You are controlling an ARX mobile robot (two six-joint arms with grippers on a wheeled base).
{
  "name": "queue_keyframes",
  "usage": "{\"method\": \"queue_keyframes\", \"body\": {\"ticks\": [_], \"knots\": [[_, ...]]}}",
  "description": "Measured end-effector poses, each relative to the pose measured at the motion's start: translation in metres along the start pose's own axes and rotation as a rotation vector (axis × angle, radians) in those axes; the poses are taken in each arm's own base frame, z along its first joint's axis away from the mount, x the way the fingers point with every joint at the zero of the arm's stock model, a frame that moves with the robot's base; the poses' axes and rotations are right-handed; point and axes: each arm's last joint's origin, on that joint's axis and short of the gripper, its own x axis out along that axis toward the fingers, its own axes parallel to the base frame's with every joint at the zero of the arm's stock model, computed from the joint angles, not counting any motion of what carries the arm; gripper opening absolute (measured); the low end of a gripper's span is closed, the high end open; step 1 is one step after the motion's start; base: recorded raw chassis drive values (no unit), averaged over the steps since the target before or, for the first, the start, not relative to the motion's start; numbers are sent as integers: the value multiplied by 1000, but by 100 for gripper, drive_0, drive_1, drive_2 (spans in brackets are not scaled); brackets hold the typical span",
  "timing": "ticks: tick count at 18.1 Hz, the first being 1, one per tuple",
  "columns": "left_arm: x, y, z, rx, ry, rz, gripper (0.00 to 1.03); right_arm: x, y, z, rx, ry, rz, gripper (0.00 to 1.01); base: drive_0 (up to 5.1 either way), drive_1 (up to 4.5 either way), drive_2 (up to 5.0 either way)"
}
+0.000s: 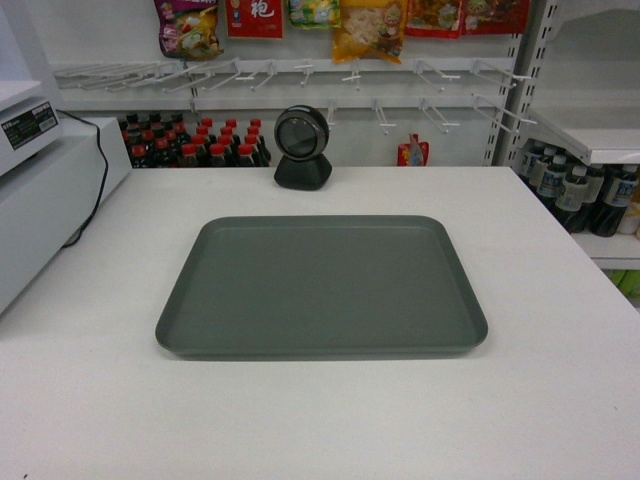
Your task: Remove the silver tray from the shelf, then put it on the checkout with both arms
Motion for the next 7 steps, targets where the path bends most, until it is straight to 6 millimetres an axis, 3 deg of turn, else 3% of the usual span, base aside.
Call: {"method": "queue_keyframes", "body": {"ticks": [3,4,7], "knots": [[0,0,0,0,0,0,95,0,0,0,0,0,0,99,0,0,0],[0,0,0,0,0,0,100,0,0,0,0,0,0,98,0,0,0],[0,0,0,0,0,0,98,0,0,0,0,0,0,98,0,0,0]]}}
